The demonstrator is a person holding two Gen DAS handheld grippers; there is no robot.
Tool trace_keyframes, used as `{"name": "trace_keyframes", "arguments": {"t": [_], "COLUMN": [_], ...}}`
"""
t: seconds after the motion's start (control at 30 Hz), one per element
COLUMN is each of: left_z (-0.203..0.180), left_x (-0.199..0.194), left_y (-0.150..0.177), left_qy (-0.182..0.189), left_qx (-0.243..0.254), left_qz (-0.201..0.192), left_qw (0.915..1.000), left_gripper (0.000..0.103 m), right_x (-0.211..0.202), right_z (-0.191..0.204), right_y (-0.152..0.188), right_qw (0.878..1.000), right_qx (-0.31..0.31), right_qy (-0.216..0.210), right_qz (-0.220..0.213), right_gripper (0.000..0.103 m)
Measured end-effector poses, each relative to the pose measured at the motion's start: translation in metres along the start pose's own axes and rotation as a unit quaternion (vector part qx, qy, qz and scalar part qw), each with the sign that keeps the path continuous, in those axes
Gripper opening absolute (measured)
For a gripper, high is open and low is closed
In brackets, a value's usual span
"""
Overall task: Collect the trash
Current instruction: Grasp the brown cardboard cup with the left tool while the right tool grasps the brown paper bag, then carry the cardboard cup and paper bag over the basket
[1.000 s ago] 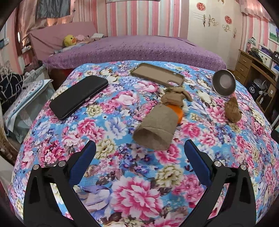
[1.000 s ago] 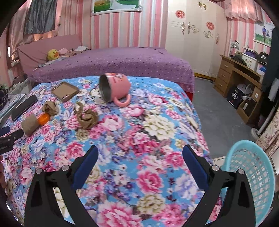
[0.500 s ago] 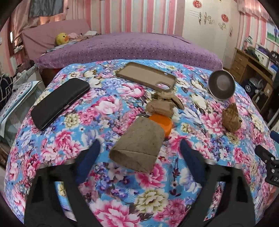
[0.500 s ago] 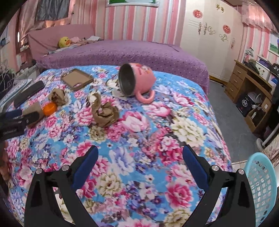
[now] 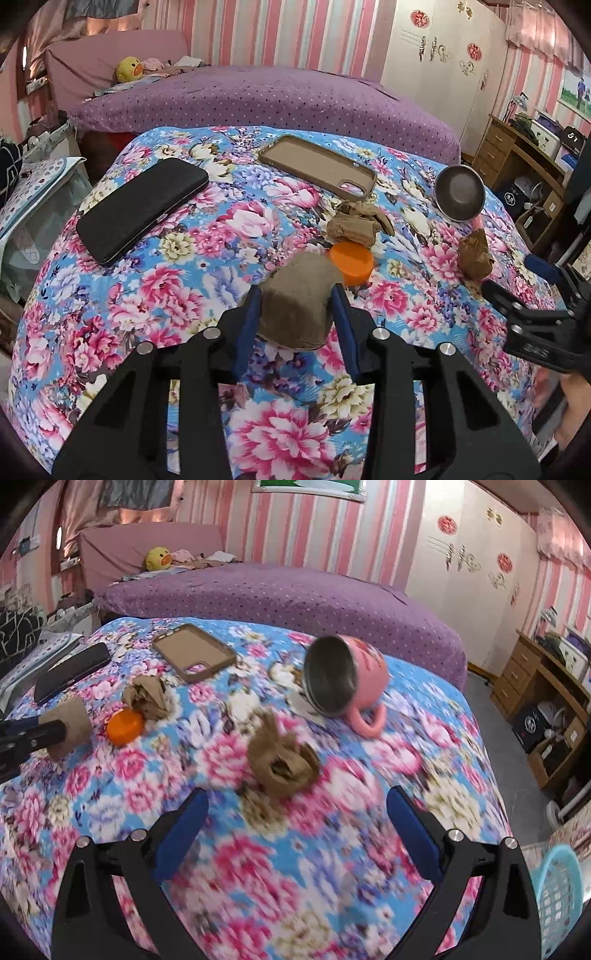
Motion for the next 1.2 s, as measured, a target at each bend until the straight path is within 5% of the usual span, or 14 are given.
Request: {"name": "trace_keyframes", "arguments": {"t": [0.17,0.33,0.4,0.47,0.83,1.2], "left_z": [-0.003,-0.003,-0.002,-0.002,-0.029,-0.072], "left_x": [0.001,0.001,0.002,0.002,0.006,-0.002], "left_y": [-0.002,-0.003,-0.002,-0.002,0.01,0.021], "left_qy": [0.005,0.005,0.004,0.002,0.016,0.025], "left_qx": [0.0,-0.001,-0.002,-0.004,0.02,0.07], "left_qz": [-0.001,0.0,0.001,0.001,0.013,0.009], "left_qw": [1.0,1.0,1.0,1.0,0.9996,0.9972], "left_gripper": [0.038,0.038,0.038,0.038,0.036,0.041], "right_x": [0.021,0.041,0.042,0.038,-0.034,-0.047], "right_z": [0.015,0.02,0.019,0.016,-0.027,-0.058], "right_y": [-0.009,-0.004,-0.002,-0.002,0.014,0.042], "right_qw": [1.0,0.998,0.997,0.998,0.999,0.999], "right_qx": [-0.016,-0.017,-0.005,0.0,0.023,0.031], "right_qy": [-0.013,-0.034,-0.054,-0.05,-0.035,-0.017], "right_qz": [0.016,0.048,0.052,0.05,0.017,0.025], "right_gripper": [0.092,0.065,0.039,0.028,0.028,0.028]}}
Point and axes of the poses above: each gripper's, at about its wrist camera, not at the fingertips, and x roughly the way its jaws point, z to its left, y to its underside, the point moved 2 cm from there along x, roughly the way its jaws point, and after that the axes turned 10 degrees about -z, right-handed, at the moved point
